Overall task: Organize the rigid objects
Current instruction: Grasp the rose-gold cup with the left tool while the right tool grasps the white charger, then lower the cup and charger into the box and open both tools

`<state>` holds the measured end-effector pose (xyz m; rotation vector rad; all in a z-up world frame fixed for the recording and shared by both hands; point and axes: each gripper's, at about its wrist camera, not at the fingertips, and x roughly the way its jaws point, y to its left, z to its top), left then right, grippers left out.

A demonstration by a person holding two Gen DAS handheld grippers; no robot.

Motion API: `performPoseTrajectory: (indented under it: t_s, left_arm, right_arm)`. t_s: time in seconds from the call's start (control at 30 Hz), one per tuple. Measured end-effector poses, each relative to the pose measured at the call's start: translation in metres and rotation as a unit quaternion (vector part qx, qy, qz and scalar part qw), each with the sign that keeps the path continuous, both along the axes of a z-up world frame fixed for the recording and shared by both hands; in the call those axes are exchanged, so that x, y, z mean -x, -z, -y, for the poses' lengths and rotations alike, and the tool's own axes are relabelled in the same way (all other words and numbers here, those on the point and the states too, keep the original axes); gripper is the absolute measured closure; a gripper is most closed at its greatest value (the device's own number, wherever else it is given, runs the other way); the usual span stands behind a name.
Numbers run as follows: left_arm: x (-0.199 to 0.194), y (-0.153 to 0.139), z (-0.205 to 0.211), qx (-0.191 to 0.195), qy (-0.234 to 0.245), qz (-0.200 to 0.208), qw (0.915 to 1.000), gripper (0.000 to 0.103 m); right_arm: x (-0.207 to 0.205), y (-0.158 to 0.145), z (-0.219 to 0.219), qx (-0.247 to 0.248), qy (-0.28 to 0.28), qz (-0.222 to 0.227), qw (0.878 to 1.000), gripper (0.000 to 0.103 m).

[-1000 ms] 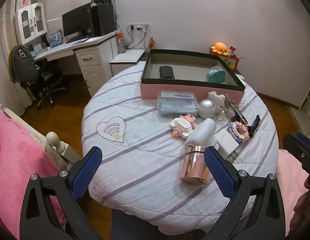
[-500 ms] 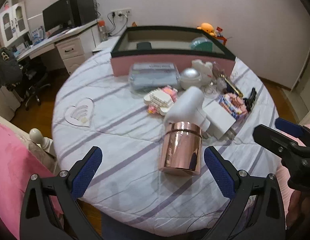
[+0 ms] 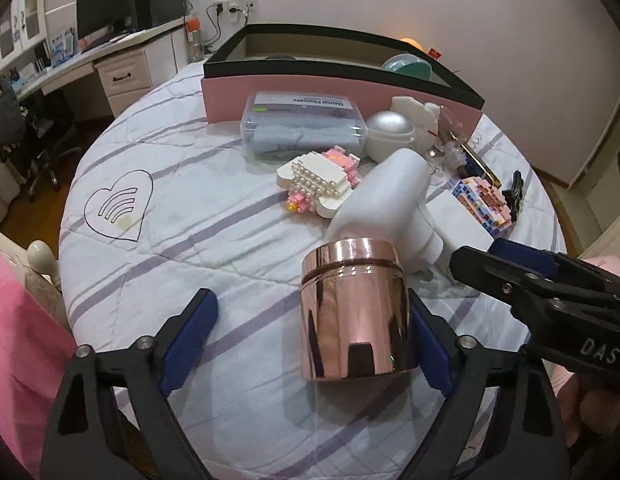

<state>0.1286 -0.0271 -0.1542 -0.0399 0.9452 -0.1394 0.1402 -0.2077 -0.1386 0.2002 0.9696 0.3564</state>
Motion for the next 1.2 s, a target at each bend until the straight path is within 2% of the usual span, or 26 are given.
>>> performPoseTrajectory:
  t_s: [0.13,0.23,0.37,0.5,0.53,0.57,0.67,0.87,1.2]
  left_arm:
    - [-0.002,-0.002,-0.007,0.013,-0.002,0.003,0.9999,0.025]
    - [-0.004,-0.002,-0.010,0.011,-0.007,0.004,0.9999,0.033]
    - [-0.006,0.000,-0.007,-0.005,-0.005,0.005,1.0000,0.034]
    - [-0.006,0.000,-0.007,-0.004,-0.006,0.010,0.9999,0.037]
    - [-0.005,-0.001,-0.008,0.003,-0.006,0.013,0.9999,0.044]
    - [-0.006,-0.002,-0.009,0.008,-0.006,0.013,0.9999,0.056]
    - [-0.005,-0.003,-0.017,0.029,-0.009,0.009,0.9995,0.056]
    - [0.002,-0.010,-0.017,0.028,-0.009,0.016,0.9995,0.056]
    - [-0.003,-0.050,-0.022,0.026,-0.008,0.052,0.9983,0.056]
  right_arm:
    - [-0.006,-0.001,-0.005,-0.009,-0.014,-0.001,1.000,0.051]
    - [-0.008,0.000,-0.009,0.002,-0.020,0.007,1.000,0.054]
    - [-0.011,0.001,-0.017,0.027,-0.030,0.021,0.999,0.054]
    - [-0.013,0.001,-0.031,0.061,-0.040,0.032,0.997,0.056]
    - [-0.013,0.000,-0.032,0.068,-0.039,0.034,0.996,0.057]
    - [-0.011,-0.001,-0.032,0.070,-0.038,0.033,0.996,0.059]
    - [-0.005,-0.004,-0.030,0.059,-0.035,0.030,0.997,0.059]
    - [0.010,-0.016,-0.017,0.028,-0.022,0.033,0.999,0.062]
    - [0.010,-0.049,-0.002,0.012,-0.008,0.061,0.998,0.062]
